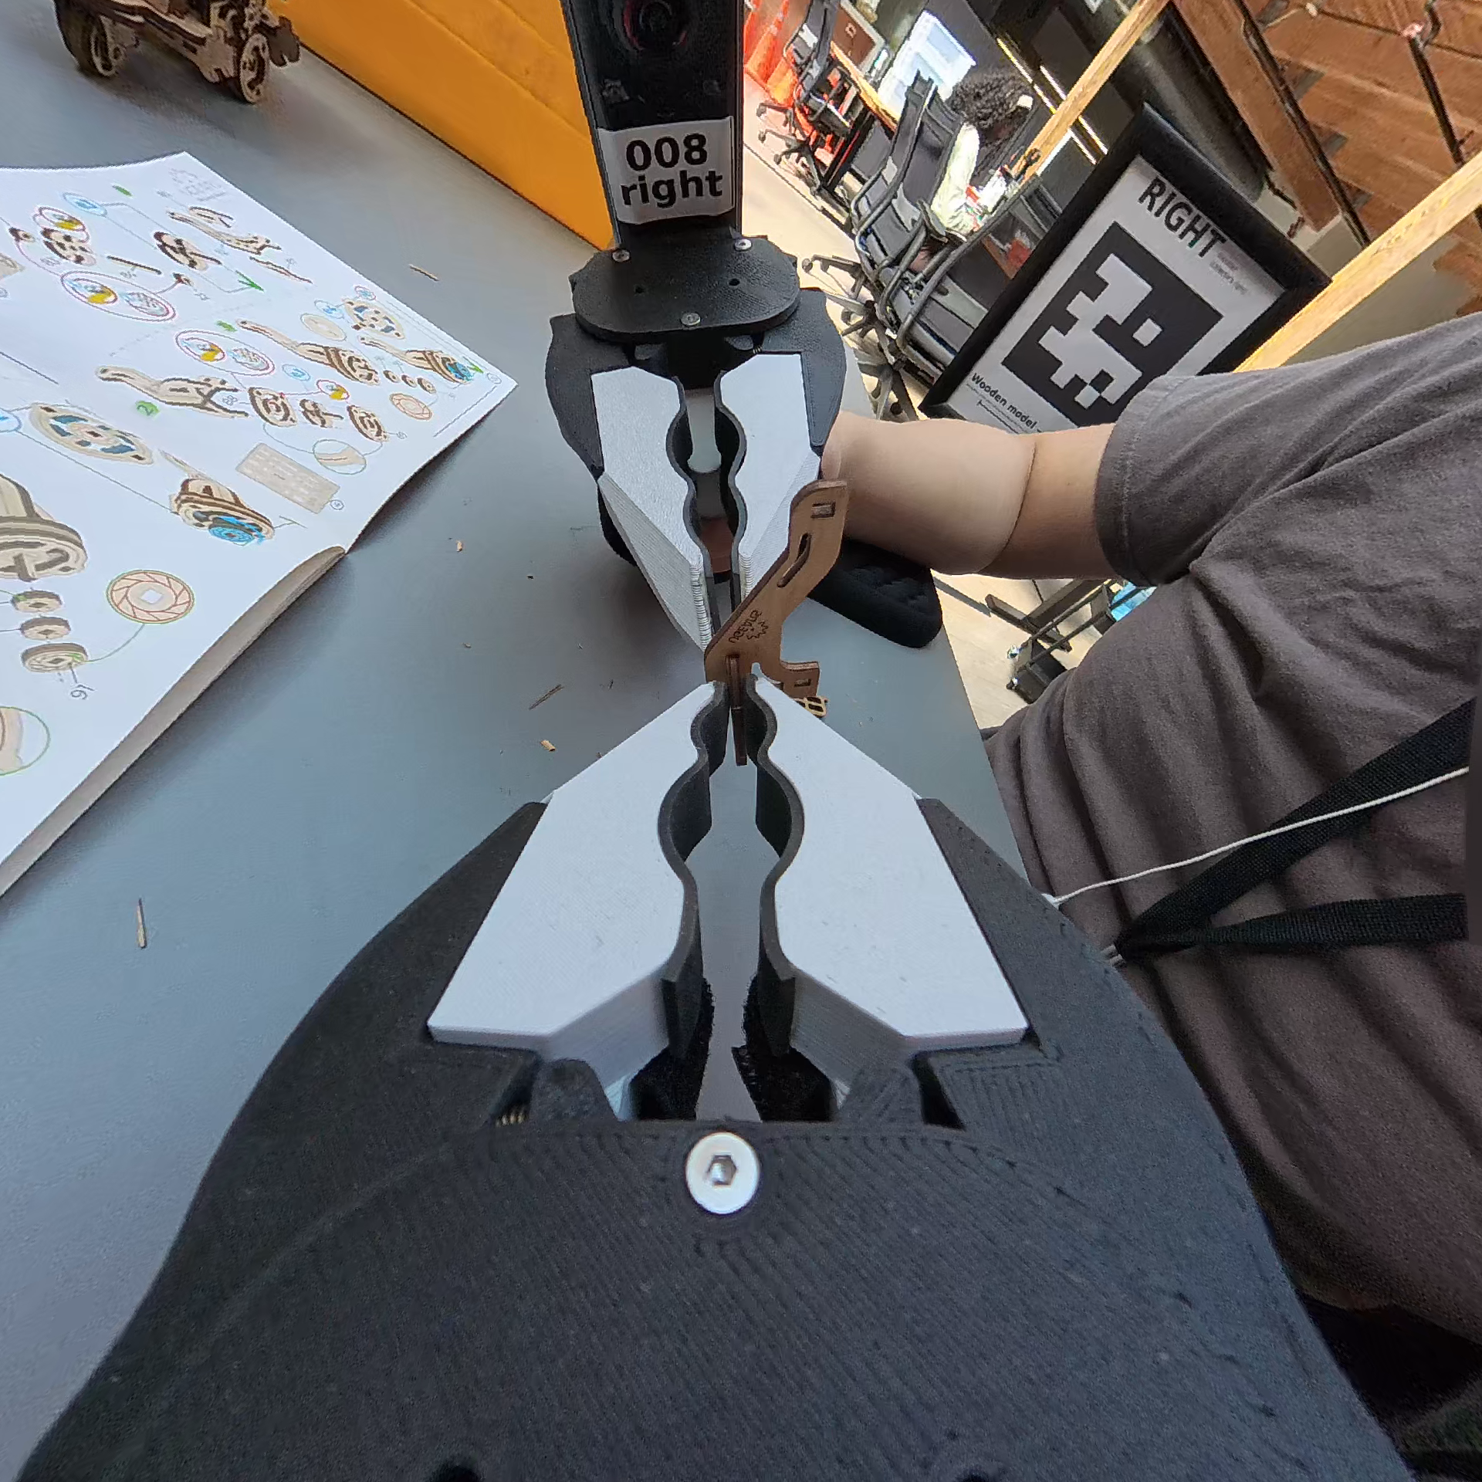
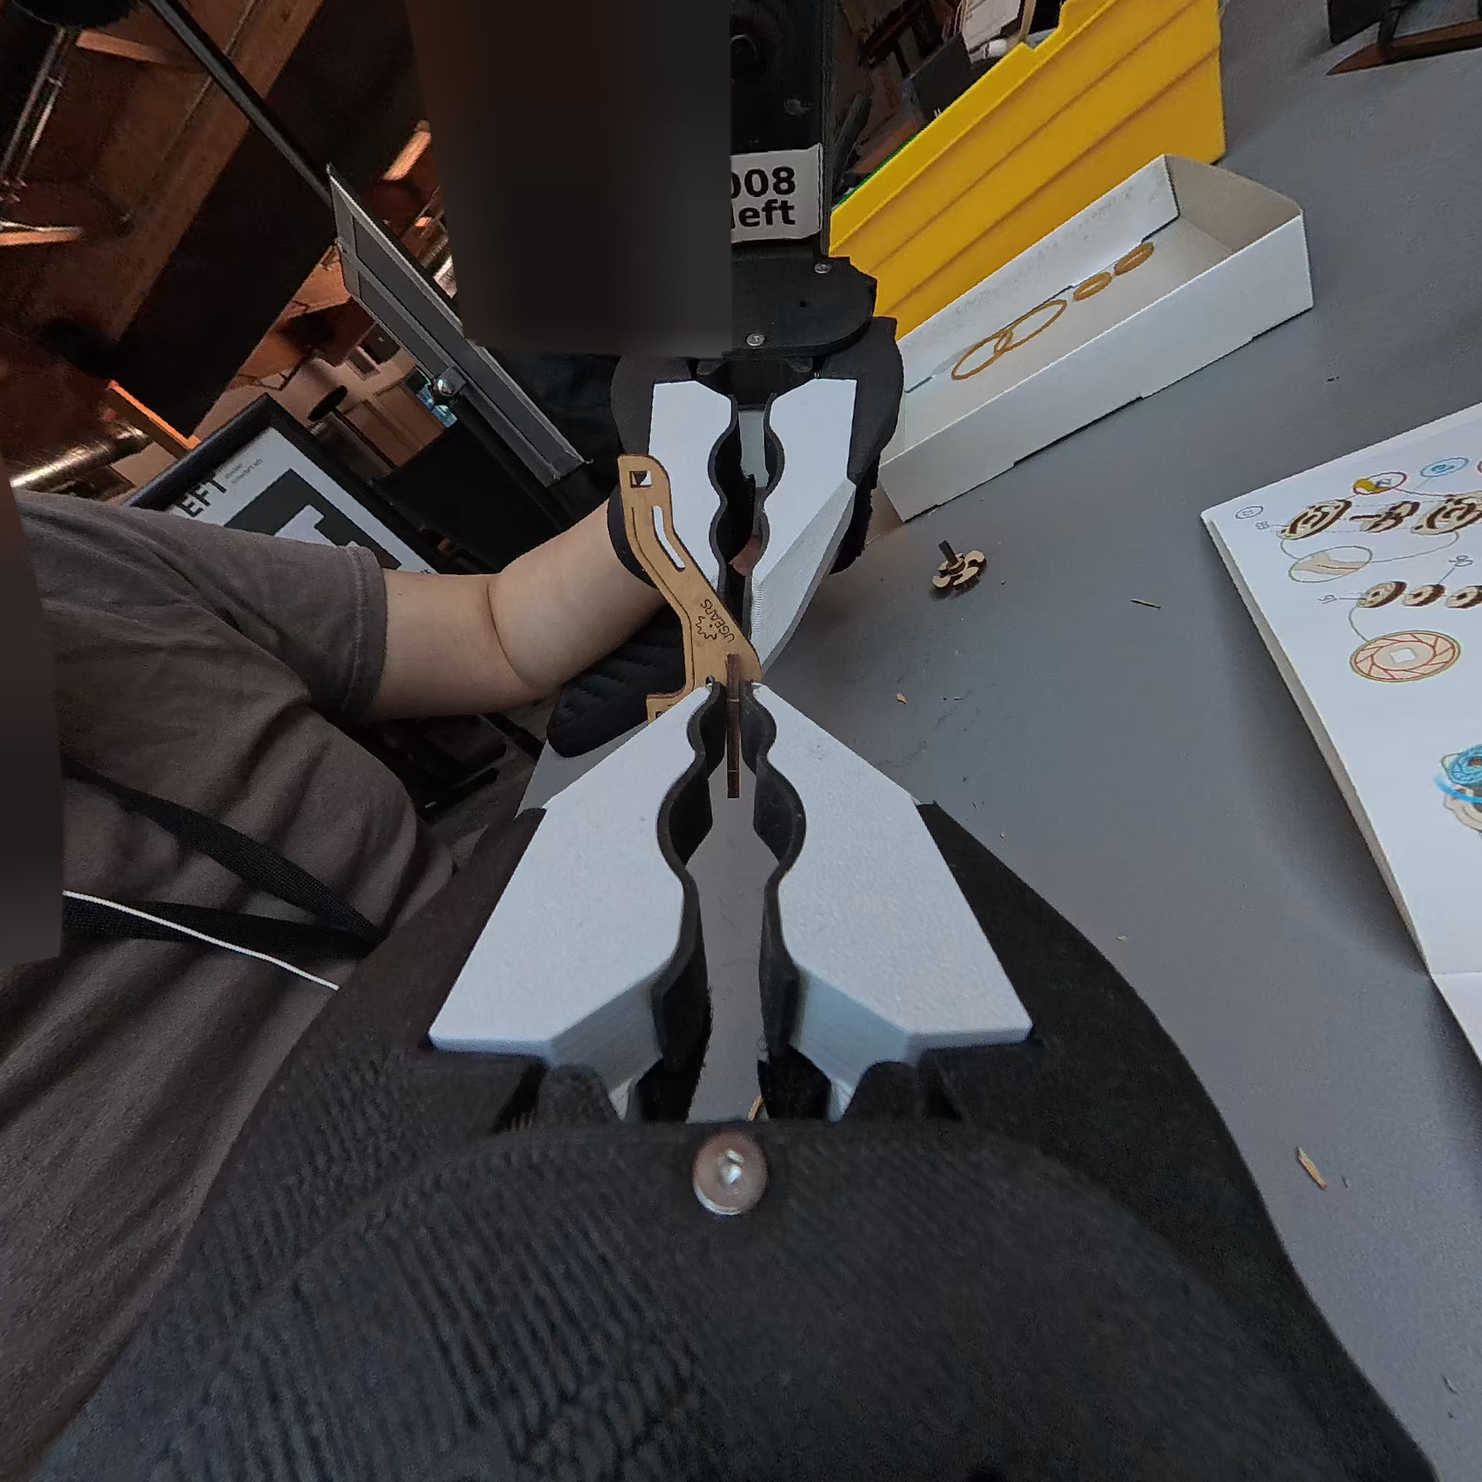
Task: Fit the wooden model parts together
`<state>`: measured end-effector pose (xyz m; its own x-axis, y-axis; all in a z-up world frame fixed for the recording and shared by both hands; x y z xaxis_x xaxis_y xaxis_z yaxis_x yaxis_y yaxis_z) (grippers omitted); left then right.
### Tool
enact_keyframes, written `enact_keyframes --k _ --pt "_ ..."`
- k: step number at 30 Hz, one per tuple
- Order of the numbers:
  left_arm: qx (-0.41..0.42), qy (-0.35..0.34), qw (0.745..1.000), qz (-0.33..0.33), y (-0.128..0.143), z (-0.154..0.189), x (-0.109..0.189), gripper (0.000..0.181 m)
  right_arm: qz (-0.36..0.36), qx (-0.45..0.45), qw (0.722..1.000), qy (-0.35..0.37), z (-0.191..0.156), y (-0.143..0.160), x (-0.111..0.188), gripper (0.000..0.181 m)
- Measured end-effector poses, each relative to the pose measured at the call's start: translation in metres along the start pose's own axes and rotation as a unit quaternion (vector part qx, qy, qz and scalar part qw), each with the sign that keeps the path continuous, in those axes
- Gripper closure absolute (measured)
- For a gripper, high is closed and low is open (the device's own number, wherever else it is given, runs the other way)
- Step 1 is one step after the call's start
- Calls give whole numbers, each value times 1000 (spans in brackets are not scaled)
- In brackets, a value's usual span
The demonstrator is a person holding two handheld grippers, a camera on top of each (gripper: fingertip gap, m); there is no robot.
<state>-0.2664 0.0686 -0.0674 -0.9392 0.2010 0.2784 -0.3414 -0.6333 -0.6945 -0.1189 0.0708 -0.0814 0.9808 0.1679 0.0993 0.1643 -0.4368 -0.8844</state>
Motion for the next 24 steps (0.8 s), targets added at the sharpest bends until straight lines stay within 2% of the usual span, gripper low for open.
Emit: enact_keyframes --k 8,14,24 --pt "22 4 1000 -10 3 -3 -2 181 -1 7 1000 7 2 4 2 173" --pt "42 5 998 -35 9 -10 -8 181 -8 0 1000 7 6 8 0 176" --pt "51 6 998 -31 12 -14 -11 181 -27 -19 999 -4 8 11 2 180"
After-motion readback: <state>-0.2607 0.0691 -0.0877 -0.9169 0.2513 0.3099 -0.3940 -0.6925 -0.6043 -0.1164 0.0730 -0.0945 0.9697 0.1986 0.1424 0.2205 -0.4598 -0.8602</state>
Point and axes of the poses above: each gripper's, where its closed fingertips meet, x back along the fingers, y out of its underside, z = x × y across the jaws, the point moved 8 cm from there along x, back along the fingers, and after that the axes turned 9 degrees about x, right-handed, at the moved point
